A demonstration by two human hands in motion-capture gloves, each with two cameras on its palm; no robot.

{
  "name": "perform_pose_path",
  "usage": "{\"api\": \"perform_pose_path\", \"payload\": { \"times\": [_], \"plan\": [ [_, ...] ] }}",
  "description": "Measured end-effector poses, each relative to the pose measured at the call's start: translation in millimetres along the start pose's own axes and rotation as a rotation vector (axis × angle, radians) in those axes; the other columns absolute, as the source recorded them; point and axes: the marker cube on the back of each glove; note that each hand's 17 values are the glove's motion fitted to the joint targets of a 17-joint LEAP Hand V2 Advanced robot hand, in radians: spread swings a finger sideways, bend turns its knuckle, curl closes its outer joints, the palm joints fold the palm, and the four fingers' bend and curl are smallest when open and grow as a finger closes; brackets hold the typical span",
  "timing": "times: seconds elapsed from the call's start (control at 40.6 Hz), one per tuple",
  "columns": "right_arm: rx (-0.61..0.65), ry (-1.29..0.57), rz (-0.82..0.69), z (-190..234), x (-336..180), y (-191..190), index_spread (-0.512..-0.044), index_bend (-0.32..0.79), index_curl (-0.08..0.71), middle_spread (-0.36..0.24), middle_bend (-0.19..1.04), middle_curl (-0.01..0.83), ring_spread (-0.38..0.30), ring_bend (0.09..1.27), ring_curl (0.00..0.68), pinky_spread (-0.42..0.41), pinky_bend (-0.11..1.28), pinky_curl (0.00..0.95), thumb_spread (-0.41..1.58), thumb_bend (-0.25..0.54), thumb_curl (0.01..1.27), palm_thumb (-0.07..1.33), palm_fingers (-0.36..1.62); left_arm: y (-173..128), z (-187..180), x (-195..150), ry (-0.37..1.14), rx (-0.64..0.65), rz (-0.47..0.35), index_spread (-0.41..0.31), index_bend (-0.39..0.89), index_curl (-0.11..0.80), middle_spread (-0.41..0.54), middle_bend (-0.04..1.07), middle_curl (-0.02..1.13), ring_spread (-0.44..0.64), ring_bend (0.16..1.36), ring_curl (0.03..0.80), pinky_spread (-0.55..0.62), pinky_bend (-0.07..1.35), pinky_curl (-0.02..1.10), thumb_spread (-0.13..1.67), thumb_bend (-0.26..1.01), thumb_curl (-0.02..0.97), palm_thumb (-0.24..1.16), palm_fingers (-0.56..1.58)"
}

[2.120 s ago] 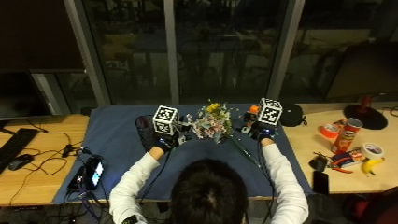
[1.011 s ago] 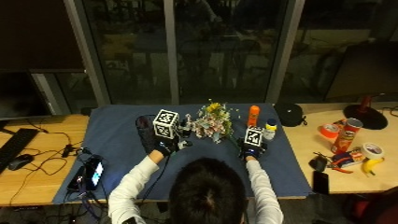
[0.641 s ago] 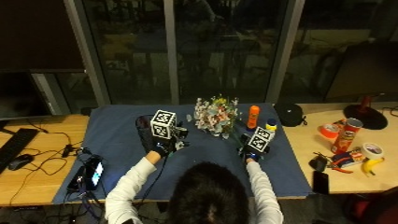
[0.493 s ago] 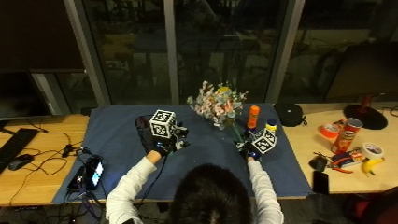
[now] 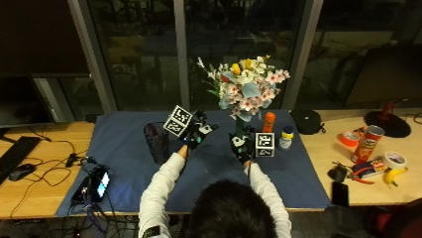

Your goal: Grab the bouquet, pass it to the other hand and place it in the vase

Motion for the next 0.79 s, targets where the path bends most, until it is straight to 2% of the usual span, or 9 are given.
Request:
{"api": "perform_pose_path", "payload": {
  "times": [0.099, 0.345, 0.419, 0.518, 0.542, 0.616, 0.641, 0.69, 0.789],
  "plan": [
    [0.011, 0.017, -0.156, 18, -6, -4, -0.214, 0.52, 0.559, -0.143, 0.81, 0.615, -0.177, 0.99, 0.557, -0.211, 0.75, 0.5, 0.78, -0.013, 0.54, 1.02, 1.4, -14, 12, 16, 0.07, 0.002, 0.013, 0.128, 0.13, 0.145, 0.296, 0.23, 0.32, 0.21, 0.84, 0.306, 0.32, 0.61, 0.35, 0.96, 0.0, 0.322, 0.23, 0.08],
    [0.004, -0.043, 0.057, 58, -19, 12, -0.218, 0.5, 0.582, -0.139, 0.82, 0.616, -0.171, 1.01, 0.556, -0.208, 0.76, 0.515, 0.68, -0.02, 0.6, 1.04, 1.39, -28, 50, 42, 0.199, -0.023, 0.041, 0.148, 0.14, 0.178, 0.335, 0.2, 0.32, 0.23, 0.81, 0.296, 0.3, 0.57, 0.33, 0.92, -0.03, 0.329, 0.26, 0.13],
    [0.019, -0.043, 0.005, 68, -21, 15, -0.219, 0.5, 0.588, -0.138, 0.82, 0.616, -0.17, 1.01, 0.555, -0.207, 0.76, 0.517, 0.65, -0.021, 0.62, 1.03, 1.38, -29, 57, 48, 0.249, 0.065, 0.046, 0.116, 0.23, 0.22, 0.277, 0.22, 0.32, 0.22, 0.75, 0.275, 0.27, 0.51, 0.31, 0.91, -0.02, 0.333, 0.28, 0.24],
    [0.014, -0.091, -0.293, 78, -19, 7, -0.22, 0.5, 0.596, -0.137, 0.83, 0.615, -0.169, 1.02, 0.554, -0.207, 0.76, 0.52, 0.63, -0.022, 0.64, 1.03, 1.38, -34, 61, 48, 0.358, 0.148, 0.015, 0.047, 0.31, 0.273, 0.167, 0.28, 0.34, 0.15, 0.67, 0.255, 0.2, 0.43, 0.3, 0.9, -0.01, 0.345, 0.34, 0.44],
    [0.016, -0.09, -0.307, 80, -18, 8, -0.221, 0.5, 0.598, -0.137, 0.83, 0.615, -0.169, 1.02, 0.553, -0.207, 0.76, 0.52, 0.63, -0.022, 0.64, 1.03, 1.38, -35, 61, 47, 0.384, 0.165, 0.007, 0.025, 0.31, 0.281, 0.13, 0.29, 0.35, 0.11, 0.66, 0.253, 0.17, 0.42, 0.29, 0.9, 0.0, 0.35, 0.37, 0.52],
    [0.024, -0.063, -0.248, 84, -13, 12, -0.22, 0.5, 0.607, -0.136, 0.84, 0.619, -0.169, 1.01, 0.551, -0.206, 0.76, 0.52, 0.62, -0.011, 0.66, 1.05, 1.39, -38, 61, 44, 0.435, 0.22, -0.002, -0.094, 0.3, 0.298, -0.05, 0.42, 0.36, -0.12, 0.63, 0.231, -0.11, 0.53, 0.3, 0.83, 0.11, 0.425, 0.62, 1.18],
    [0.018, -0.048, -0.21, 85, -7, 13, -0.221, 0.49, 0.605, -0.136, 0.83, 0.615, -0.168, 1.02, 0.552, -0.206, 0.76, 0.522, 0.61, -0.024, 0.66, 1.03, 1.38, -38, 61, 43, 0.445, 0.237, -0.003, -0.096, 0.24, 0.286, -0.065, 0.38, 0.34, -0.12, 0.63, 0.235, -0.12, 0.5, 0.29, 0.9, 0.07, 0.396, 0.55, 1.06],
    [-0.016, -0.014, -0.152, 89, 11, 12, -0.221, 0.51, 0.615, -0.135, 0.84, 0.619, -0.168, 1.01, 0.55, -0.206, 0.76, 0.521, 0.62, -0.009, 0.67, 1.06, 1.39, -36, 61, 43, 0.456, 0.274, 0.001, -0.154, 0.34, 0.337, -0.136, 0.51, 0.41, -0.2, 0.55, 0.255, -0.2, 0.53, 0.33, 0.67, 0.12, 0.477, 0.73, 1.3],
    [-0.129, -0.013, -0.256, 97, 24, 12, -0.222, 0.49, 0.618, -0.143, 0.82, 0.611, -0.176, 1.01, 0.545, -0.221, 0.75, 0.514, 0.59, -0.032, 0.68, 1.03, 1.36, -34, 53, 42, 0.419, 0.382, 0.043, -0.216, 0.37, 0.377, -0.205, 0.61, 0.48, -0.26, 0.6, 0.316, -0.26, 0.55, 0.38, 0.52, 0.09, 0.523, 0.78, 1.39]
  ]
}}
